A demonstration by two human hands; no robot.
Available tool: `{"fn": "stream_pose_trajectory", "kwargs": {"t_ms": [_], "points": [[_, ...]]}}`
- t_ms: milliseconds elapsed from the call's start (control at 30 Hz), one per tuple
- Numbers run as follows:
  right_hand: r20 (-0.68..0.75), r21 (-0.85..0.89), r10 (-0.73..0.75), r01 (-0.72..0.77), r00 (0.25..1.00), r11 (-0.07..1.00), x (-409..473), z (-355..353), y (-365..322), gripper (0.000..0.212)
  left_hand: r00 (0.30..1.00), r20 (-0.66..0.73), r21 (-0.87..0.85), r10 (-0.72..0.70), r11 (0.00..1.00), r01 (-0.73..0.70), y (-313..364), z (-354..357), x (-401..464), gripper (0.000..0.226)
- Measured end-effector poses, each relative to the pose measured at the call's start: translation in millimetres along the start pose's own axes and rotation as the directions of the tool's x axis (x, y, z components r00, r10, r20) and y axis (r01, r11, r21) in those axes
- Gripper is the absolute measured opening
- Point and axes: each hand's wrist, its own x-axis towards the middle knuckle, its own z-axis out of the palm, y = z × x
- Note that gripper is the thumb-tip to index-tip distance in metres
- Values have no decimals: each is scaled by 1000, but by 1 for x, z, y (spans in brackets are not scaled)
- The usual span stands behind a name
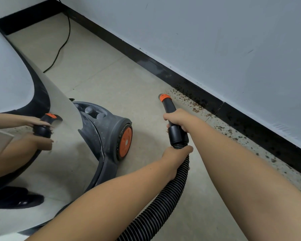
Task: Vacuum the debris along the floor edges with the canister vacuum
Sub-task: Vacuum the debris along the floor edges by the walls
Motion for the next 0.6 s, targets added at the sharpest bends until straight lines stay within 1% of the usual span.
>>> {"fn": "stream_pose_trajectory", "kwargs": {"t_ms": [133,233,400,600], "points": [[-46,19,39,-38,998,999,-17,-19,22,30,999,43,60,-17,998,15,-11,18,-13,15],[-77,45,75,-71,994,996,-35,-36,41,31,996,80,102,-30,995,22,-21,35,-26,19],[-87,70,121,-115,989,991,-67,-59,66,29,989,133,152,-69,987,48,-37,63,-47,26],[-140,90,173,-161,975,983,-91,-92,89,35,976,202,197,-83,979,43,-42,93,-63,29]]}}
